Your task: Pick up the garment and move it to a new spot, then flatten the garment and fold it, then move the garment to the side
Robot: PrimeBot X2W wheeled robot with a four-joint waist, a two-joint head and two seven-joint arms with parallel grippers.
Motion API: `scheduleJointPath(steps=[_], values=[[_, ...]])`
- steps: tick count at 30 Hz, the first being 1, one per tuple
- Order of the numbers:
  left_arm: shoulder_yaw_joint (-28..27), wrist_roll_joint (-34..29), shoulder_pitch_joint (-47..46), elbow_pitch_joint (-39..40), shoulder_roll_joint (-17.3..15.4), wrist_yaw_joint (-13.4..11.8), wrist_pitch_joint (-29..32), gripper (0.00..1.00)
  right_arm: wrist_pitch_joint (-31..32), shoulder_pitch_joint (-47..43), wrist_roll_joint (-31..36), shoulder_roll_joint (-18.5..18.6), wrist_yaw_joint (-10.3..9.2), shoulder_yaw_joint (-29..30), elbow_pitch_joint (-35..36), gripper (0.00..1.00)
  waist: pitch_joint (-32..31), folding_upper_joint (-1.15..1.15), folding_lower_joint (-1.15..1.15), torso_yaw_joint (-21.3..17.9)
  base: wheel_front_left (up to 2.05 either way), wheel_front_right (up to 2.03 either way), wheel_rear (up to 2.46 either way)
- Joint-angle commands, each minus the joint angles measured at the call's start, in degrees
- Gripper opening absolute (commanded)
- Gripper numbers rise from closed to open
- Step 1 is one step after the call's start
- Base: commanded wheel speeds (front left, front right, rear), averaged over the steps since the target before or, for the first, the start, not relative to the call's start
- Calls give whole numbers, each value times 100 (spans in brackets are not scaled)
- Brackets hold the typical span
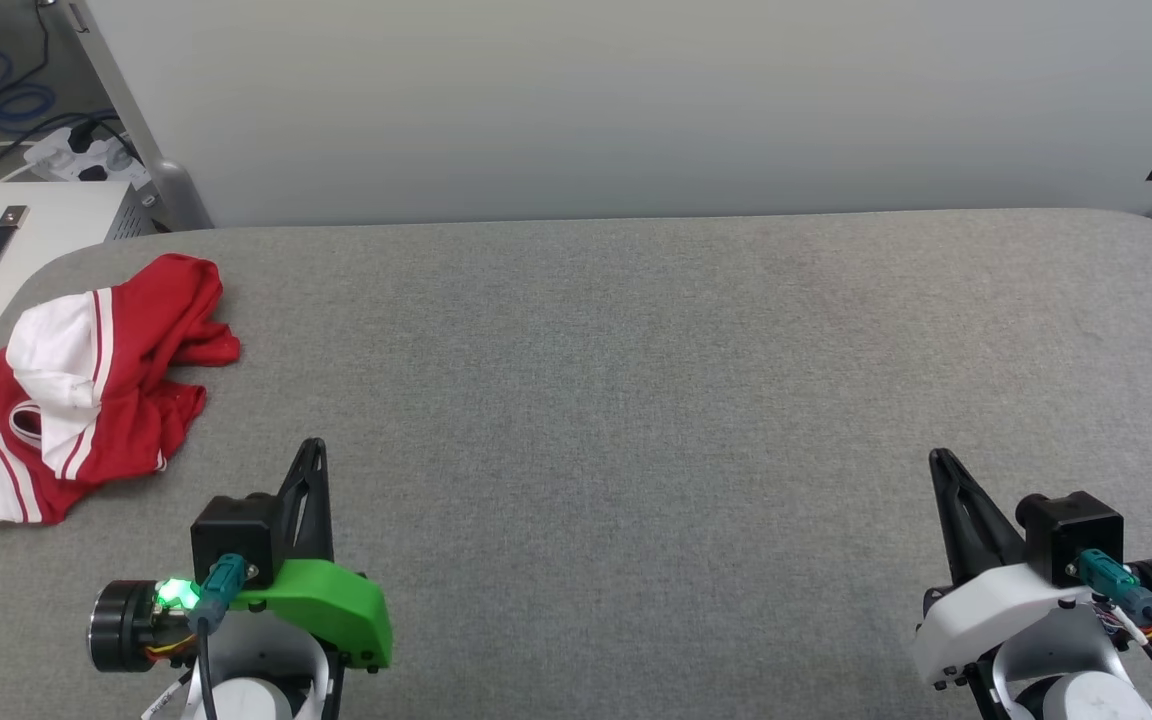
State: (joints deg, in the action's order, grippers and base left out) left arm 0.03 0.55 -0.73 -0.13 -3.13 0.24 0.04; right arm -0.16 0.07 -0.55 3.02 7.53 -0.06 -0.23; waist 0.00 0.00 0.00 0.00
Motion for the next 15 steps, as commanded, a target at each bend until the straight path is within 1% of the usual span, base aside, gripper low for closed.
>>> scheduleJointPath(steps=[1, 15], values=[[-3, -55, 73, 13, 25, -24, -4, 0, 16, -7, 55, -14, -4, 6, 23, 0, 0, 0, 0, 0, 0, 0, 0], [-3, -55, 73, 13, 25, -24, -4, 0, 16, -7, 55, -14, -4, 6, 23, 0, 0, 0, 0, 0, 0, 0, 0]])
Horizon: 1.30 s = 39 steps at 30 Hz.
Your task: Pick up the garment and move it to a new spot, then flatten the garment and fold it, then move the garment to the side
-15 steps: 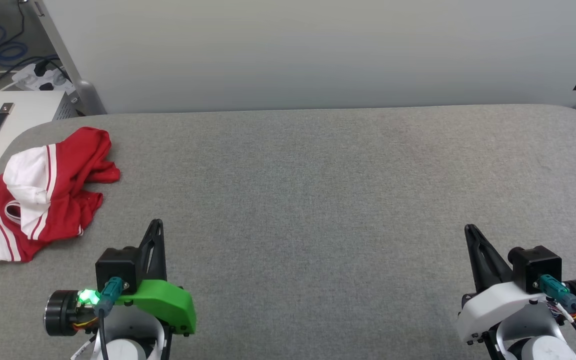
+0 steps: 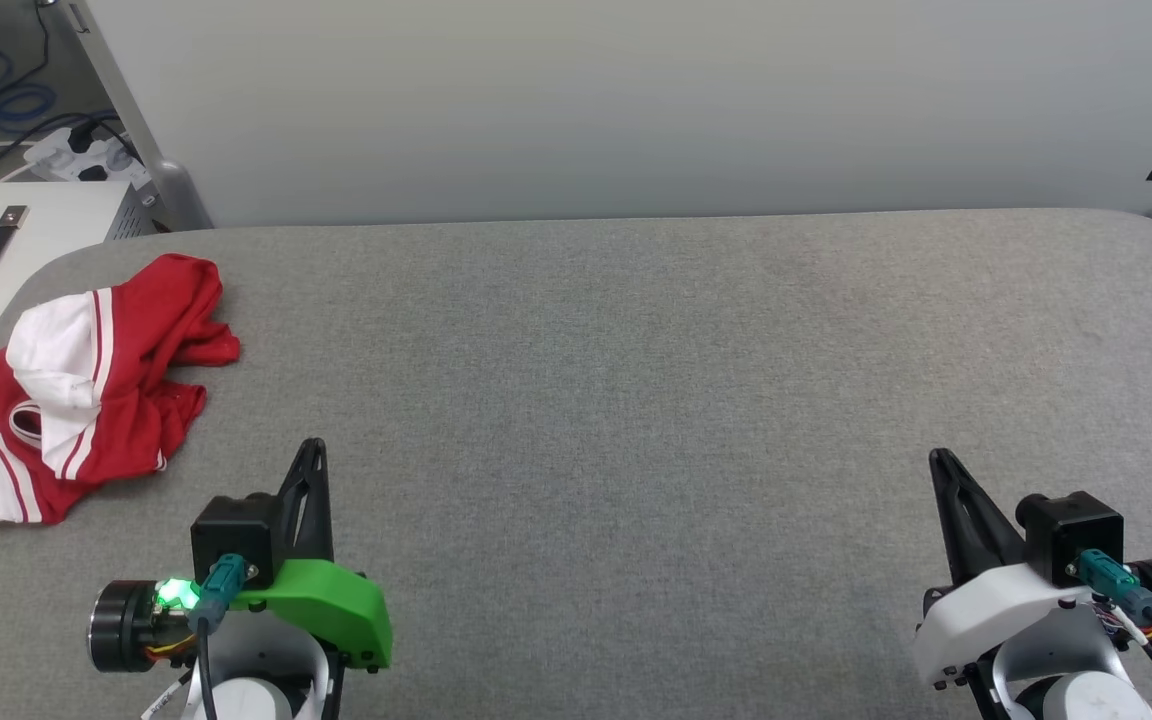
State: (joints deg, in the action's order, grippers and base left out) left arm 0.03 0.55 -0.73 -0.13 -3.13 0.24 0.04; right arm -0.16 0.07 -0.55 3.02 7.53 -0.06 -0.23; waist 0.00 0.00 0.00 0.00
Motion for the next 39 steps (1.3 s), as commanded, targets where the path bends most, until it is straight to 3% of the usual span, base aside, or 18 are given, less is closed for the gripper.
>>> scheduleJointPath(steps=[1, 15, 16, 39], values=[[-3, -55, 73, 13, 25, -24, -4, 0, 16, -7, 55, -14, -4, 6, 23, 0, 0, 0, 0, 0, 0, 0, 0], [-3, -55, 73, 13, 25, -24, -4, 0, 16, -7, 55, -14, -4, 6, 23, 0, 0, 0, 0, 0, 0, 0, 0], [-1, 0, 1, 0, 0, 0, 0, 100, 0, 0, 0, 0, 0, 0, 0, 100, 0, 0, 0, 0, 0, 0, 0], [60, 284, 26, -242, 3, 59, -254, 100, -251, -32, -165, -1, -1, 100, -70, 100, 20, 0, 0, 0, 0, 0, 0]])
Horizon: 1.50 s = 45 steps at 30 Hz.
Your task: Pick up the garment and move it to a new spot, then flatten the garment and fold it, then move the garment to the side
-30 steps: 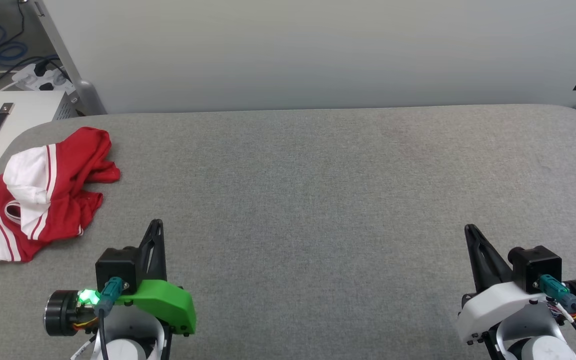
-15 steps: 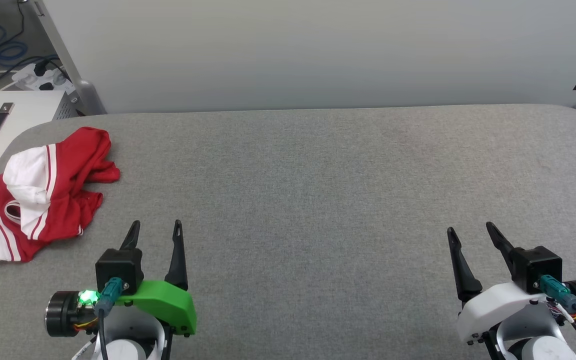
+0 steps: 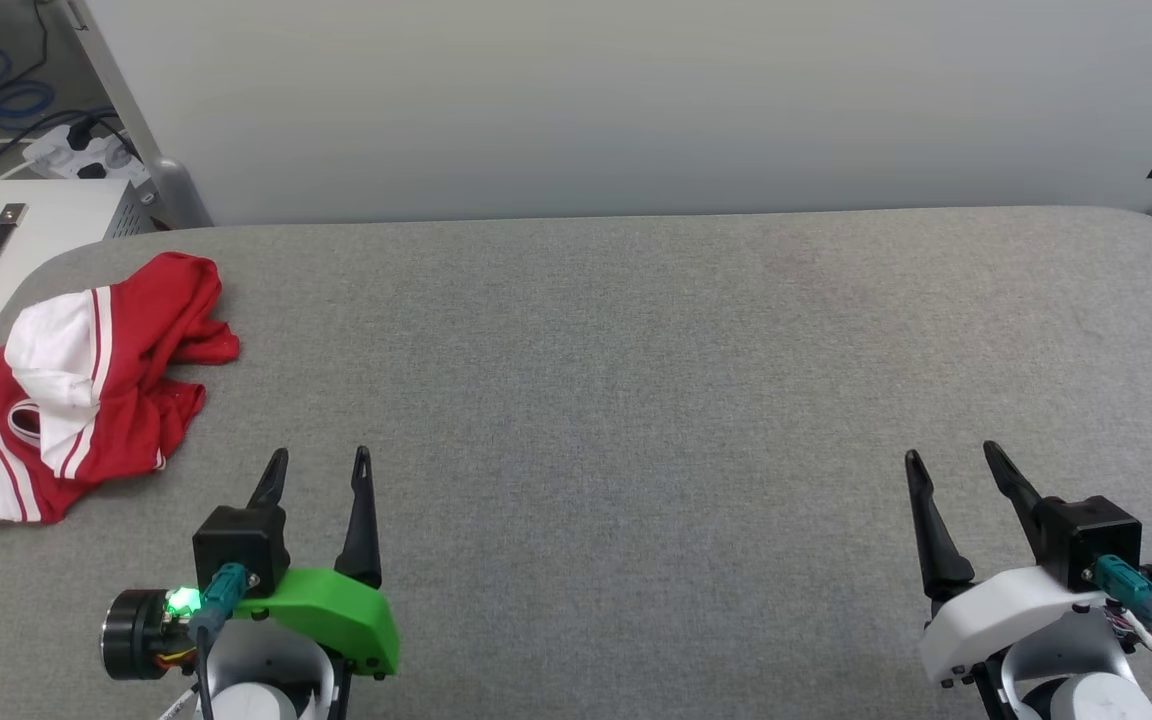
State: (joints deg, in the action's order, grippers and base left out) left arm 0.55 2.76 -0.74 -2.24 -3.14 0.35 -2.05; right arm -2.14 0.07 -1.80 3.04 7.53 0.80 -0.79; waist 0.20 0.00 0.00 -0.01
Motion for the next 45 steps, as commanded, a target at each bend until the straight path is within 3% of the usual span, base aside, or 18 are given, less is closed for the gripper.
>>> scheduleJointPath(steps=[1, 45], values=[[10, 77, 28, -45, 5, 52, -59, 100, -66, -34, -46, -3, -1, 16, -16, 100, 1, 0, 0, 0, 0, 0, 0], [165, 612, 134, -308, 14, 247, -579, 100, -580, -111, -389, -8, -2, 51, -56, 100, -9, 0, 0, 10, 0, 0, 0]])
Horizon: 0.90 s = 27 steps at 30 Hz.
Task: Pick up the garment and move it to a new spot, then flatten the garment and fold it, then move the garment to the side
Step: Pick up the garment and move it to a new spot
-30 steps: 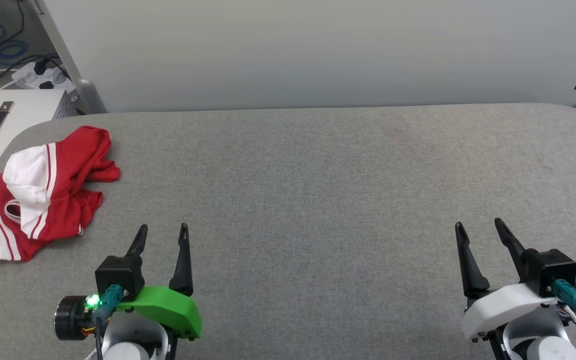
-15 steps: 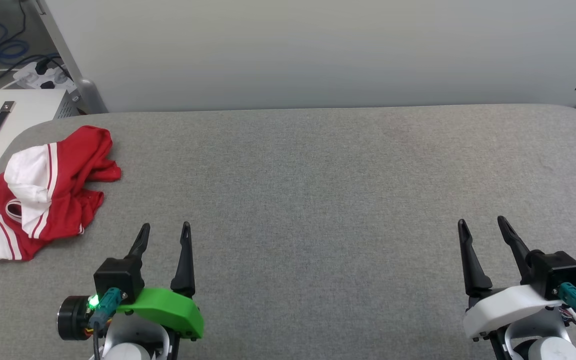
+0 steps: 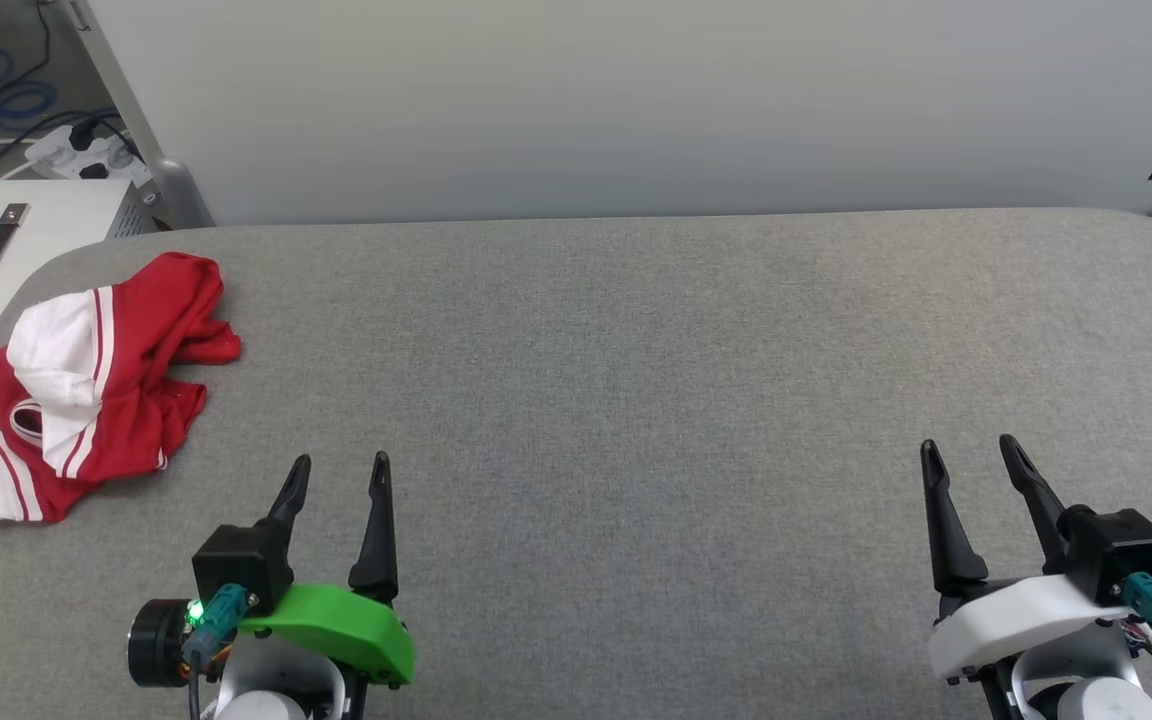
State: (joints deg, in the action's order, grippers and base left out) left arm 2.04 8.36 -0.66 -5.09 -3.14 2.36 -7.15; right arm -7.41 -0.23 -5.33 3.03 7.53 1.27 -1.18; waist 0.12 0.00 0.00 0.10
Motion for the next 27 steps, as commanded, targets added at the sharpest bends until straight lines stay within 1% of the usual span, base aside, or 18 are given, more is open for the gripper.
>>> scheduleJointPath(steps=[1, 10, 16, 22, 27], values=[[22, 67, 126, -35, 14, 51, -83, 100, -65, -83, -40, -7, -2, 7, -21, 100, -2, 0, 0, -1, 0, 0, 0], [54, 172, 144, -129, 16, 72, -187, 100, -169, -121, -114, -9, -3, 4, -60, 100, -9, 0, 0, 38, 0, 0, 0], [85, 206, 147, -218, 17, 100, -258, 100, -239, -141, -81, -9, -3, -53, -79, 100, 16, 0, 0, 154, 0, 0, 0], [88, 263, 133, -278, 18, 123, -330, 100, -309, -175, -98, -10, -3, -116, -133, 100, 44, 0, 0, 385, 0, 0, 0], [100, 298, 136, -336, 19, 153, -390, 100, -369, -192, -122, -11, -3, -192, -179, 100, 48, 0, 0, 671, 0, 0, 0]])
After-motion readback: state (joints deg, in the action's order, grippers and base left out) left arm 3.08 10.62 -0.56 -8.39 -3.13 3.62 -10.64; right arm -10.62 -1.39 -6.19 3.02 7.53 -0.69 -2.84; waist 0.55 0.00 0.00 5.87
